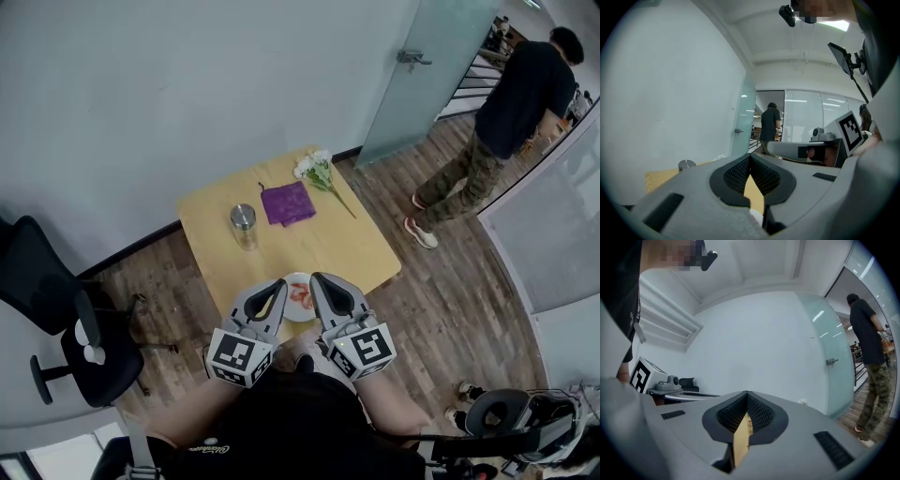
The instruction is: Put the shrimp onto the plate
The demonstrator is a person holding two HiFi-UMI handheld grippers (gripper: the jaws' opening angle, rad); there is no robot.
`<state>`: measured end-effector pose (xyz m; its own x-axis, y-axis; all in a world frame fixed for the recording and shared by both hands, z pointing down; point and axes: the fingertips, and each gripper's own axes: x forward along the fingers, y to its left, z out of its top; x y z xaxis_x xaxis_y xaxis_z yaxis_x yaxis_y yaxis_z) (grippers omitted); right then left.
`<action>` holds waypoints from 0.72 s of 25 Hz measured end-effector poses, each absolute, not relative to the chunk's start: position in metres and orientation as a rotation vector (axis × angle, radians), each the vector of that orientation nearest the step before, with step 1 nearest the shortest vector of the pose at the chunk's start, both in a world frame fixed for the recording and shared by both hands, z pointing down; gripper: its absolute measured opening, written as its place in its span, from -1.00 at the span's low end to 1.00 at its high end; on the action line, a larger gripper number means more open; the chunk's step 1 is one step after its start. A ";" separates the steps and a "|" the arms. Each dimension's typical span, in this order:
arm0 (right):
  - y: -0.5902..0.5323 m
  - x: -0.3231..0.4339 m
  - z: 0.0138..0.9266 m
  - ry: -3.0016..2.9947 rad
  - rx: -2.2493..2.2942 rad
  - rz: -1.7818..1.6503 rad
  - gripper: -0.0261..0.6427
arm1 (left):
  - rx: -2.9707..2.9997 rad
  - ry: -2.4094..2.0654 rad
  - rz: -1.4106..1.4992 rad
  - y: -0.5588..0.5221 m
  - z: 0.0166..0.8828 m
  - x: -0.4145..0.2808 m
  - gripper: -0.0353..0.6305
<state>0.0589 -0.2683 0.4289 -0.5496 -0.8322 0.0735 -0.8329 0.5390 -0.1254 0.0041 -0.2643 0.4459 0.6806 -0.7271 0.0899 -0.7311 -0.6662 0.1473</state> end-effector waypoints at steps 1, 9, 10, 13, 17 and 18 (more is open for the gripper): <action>-0.268 0.059 0.429 -2.751 1.483 0.225 -0.92 | 2.720 -1.190 0.036 -0.264 0.446 0.004 -0.89; -0.266 0.060 0.432 -2.750 1.469 0.233 -0.92 | 2.719 -1.190 0.039 -0.263 0.446 0.006 -0.89; -0.266 0.060 0.432 -2.750 1.469 0.235 -0.92 | 2.720 -1.189 0.040 -0.263 0.446 0.006 -0.89; -0.266 0.060 0.432 -2.747 1.476 0.233 -0.92 | 2.722 -1.184 0.044 -0.263 0.447 0.007 -0.89; -0.266 0.060 0.434 -2.745 1.464 0.228 -0.92 | 2.723 -1.179 0.046 -0.262 0.448 0.009 -0.89; -0.266 0.060 0.434 -2.745 1.463 0.227 -0.92 | 2.724 -1.178 0.047 -0.262 0.448 0.009 -0.89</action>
<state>0.0602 -0.2658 0.4336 -0.5596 -0.8240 0.0884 -0.8274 0.5493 -0.1173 0.0088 -0.2623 0.4479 0.6867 -0.7204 0.0974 -0.7259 -0.6722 0.1457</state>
